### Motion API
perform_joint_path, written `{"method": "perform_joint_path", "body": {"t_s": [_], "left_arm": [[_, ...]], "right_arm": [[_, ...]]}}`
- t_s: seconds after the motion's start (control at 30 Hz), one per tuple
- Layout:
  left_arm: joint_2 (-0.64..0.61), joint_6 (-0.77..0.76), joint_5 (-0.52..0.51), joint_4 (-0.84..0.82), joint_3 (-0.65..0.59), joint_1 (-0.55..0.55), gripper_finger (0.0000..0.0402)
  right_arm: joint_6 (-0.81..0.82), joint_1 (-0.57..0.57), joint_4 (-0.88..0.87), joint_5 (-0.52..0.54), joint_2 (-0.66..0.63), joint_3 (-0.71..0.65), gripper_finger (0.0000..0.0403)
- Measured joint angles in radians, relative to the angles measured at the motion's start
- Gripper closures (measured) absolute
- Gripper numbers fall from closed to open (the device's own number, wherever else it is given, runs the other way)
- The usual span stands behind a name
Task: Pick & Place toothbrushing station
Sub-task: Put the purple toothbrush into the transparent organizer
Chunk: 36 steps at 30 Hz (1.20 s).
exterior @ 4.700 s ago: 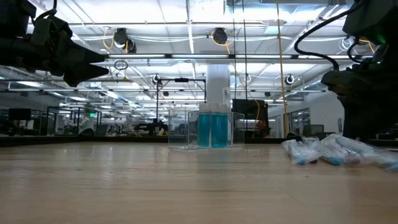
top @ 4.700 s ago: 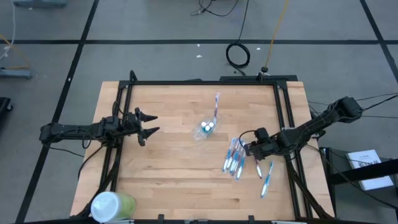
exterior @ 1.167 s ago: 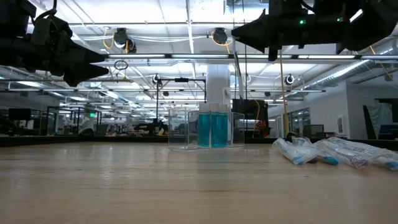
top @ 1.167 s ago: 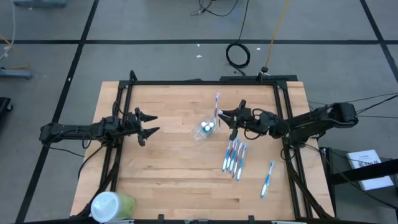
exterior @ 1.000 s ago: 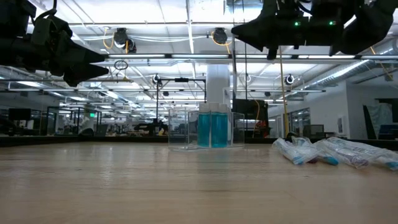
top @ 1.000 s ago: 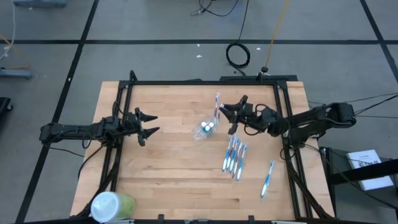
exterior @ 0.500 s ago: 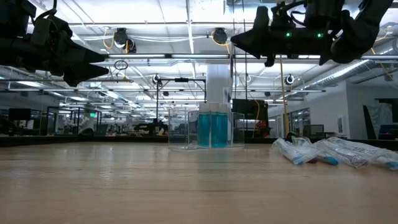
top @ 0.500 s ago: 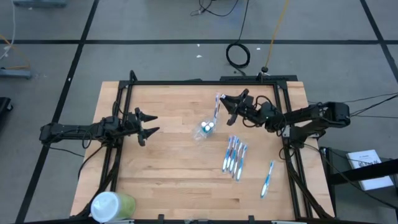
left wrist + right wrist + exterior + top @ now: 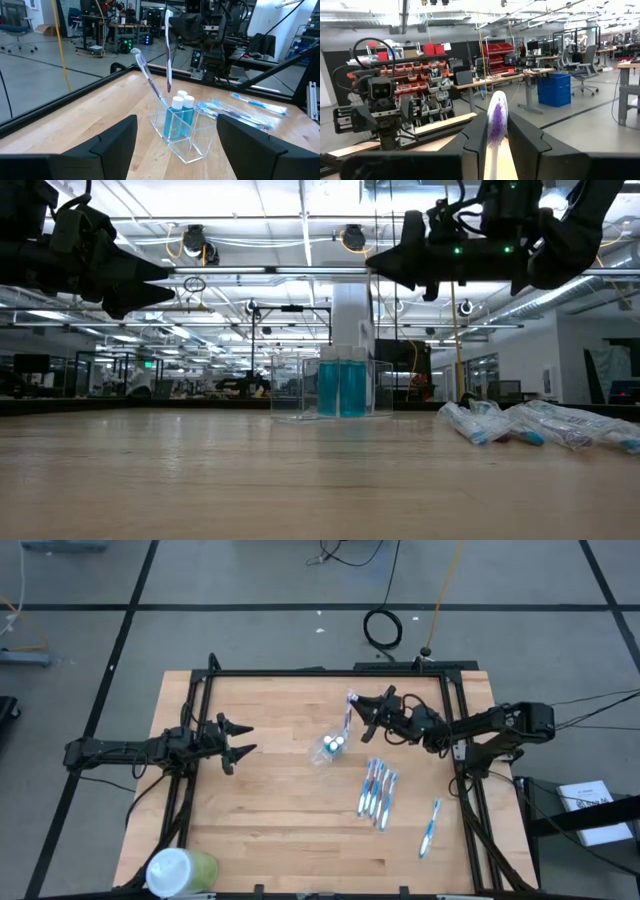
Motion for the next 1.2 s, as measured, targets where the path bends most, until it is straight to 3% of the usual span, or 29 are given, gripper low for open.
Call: {"method": "perform_joint_path", "body": {"t_s": [0.63, 0.87, 1.2], "left_arm": [[0.0, 0.0, 0.0, 0.0, 0.0, 0.0, 0.0119], [0.0, 0.0, 0.0, 0.0, 0.0, 0.0, 0.0119], [0.0, 0.0, 0.0, 0.0, 0.0, 0.0, 0.0119]], "right_arm": [[0.031, 0.0, -0.094, 0.01, 0.0, 0.0, 0.0344], [0.066, 0.001, -0.122, 0.112, 0.0, 0.0, 0.0344], [0.147, 0.001, -0.135, 0.166, 0.0, 0.0, 0.0344]]}}
